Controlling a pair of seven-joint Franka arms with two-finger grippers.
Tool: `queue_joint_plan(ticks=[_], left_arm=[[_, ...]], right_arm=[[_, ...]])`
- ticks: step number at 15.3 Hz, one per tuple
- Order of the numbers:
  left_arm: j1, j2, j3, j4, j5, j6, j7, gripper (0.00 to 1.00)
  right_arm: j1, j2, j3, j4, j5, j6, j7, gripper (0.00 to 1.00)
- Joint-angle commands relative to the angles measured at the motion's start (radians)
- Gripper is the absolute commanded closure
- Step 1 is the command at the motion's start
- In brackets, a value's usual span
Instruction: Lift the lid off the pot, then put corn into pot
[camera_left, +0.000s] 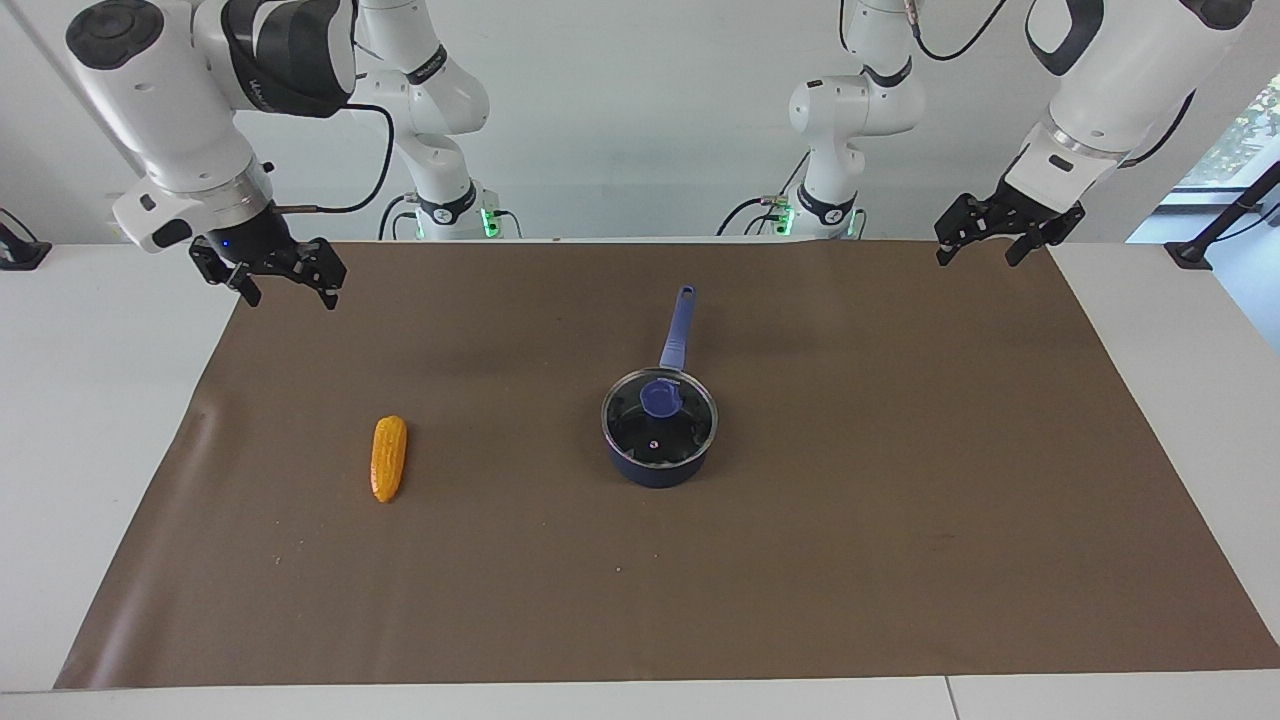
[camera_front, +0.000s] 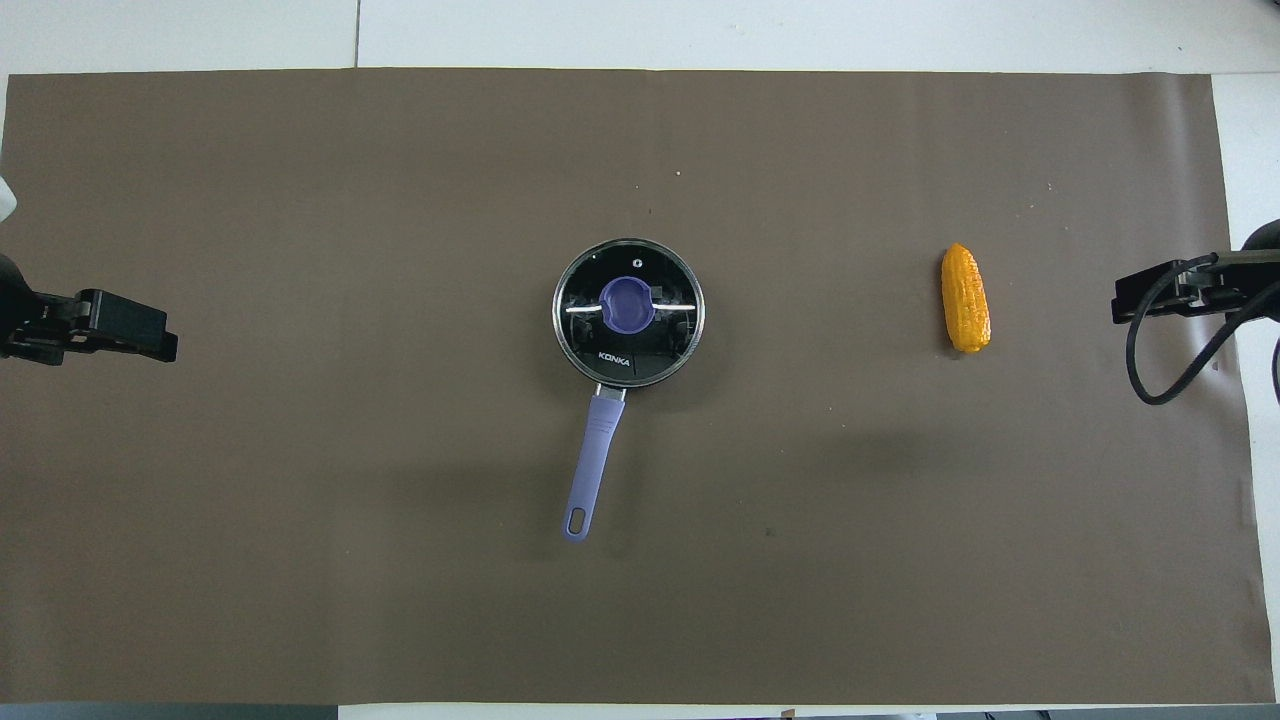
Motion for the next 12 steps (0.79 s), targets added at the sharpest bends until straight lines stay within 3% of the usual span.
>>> queue_joint_plan(ticks=[1, 6, 12], left_arm=[[-0.005, -0.023, -0.001, -0.023, 0.017, 0.011, -0.010, 0.00], [-0.004, -0.021, 0.001, -0.019, 0.015, 0.092, -0.010, 0.00], [-0.004, -0.032, -0.001, -0.026, 0.015, 0.086, -0.019, 0.00]], right_arm=[[-0.013, -0.007, 0.004, -0.002, 0.021, -0.016, -0.026, 0.00], [-0.013, -0.007, 0.004, -0.002, 0.021, -0.016, -0.026, 0.00], [-0.013, -0.007, 0.004, -0.002, 0.021, -0.016, -0.026, 0.00]])
